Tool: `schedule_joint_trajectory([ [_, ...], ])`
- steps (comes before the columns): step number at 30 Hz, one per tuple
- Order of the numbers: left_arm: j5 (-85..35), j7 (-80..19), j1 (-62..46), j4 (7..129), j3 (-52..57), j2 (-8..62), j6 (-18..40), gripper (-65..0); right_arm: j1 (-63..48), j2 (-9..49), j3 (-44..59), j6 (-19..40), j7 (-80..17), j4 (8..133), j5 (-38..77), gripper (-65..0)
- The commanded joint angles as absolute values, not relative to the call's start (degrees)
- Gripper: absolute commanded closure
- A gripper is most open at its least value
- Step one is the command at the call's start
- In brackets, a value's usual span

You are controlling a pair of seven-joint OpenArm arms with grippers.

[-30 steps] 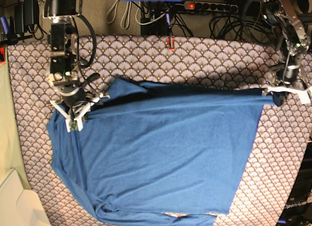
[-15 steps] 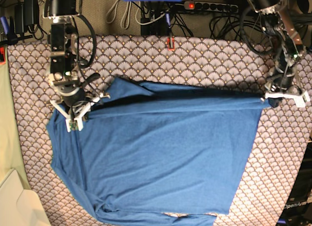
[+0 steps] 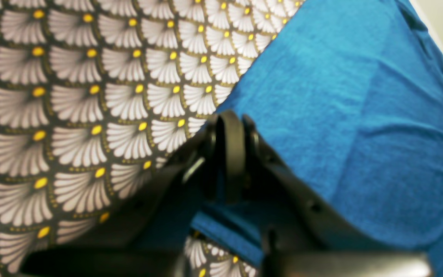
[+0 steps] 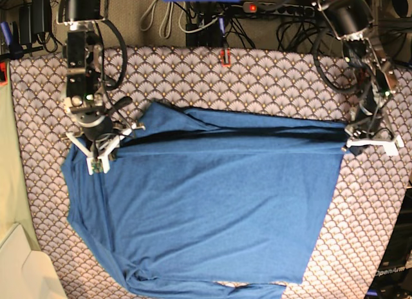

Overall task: Fold the T-shirt properly
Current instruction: 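Pull the held shoulder edge away from the hem with both grippers, then shift the left gripper along the edge toward the right gripper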

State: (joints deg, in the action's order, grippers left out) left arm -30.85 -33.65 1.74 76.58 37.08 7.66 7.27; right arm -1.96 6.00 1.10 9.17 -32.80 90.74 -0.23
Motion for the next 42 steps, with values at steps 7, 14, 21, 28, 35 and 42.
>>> schedule_joint_trajectory([
  [7, -22.5, -32.1, 6.1, 76.8, 34.0, 7.9, 7.8, -1.9, -1.3, 6.4, 1.3, 8.9, -31.3, 91.7, -0.3, 0.0],
  [14, -18.1, -32.4, 8.0, 76.2, 29.1, 7.9, 7.4, -1.9, -1.3, 6.5, 1.3, 8.9, -31.2, 91.7, -0.3, 0.0],
  [21, -17.5, -32.0, 10.2, 68.4, 29.5, 8.5, 7.4, -1.9, -2.1, 6.5, 1.3, 8.9, -31.1, 91.7, -0.3, 0.0],
  [28, -17.5, -32.0, 11.3, 64.7, 29.2, 8.6, 7.4, -2.1, -2.1, 6.5, 1.3, 8.9, -31.1, 91.7, -0.3, 0.0],
  [35, -17.7, -32.0, 11.3, 65.0, 29.5, 8.6, 7.4, -4.5, -2.1, 6.5, 1.3, 8.9, -31.3, 91.7, -0.3, 0.0],
  [42, -17.8, -32.5, 10.6, 68.4, 29.6, 8.5, 7.6, -4.6, -2.1, 6.5, 1.3, 8.9, -31.3, 92.0, -0.3, 0.0],
])
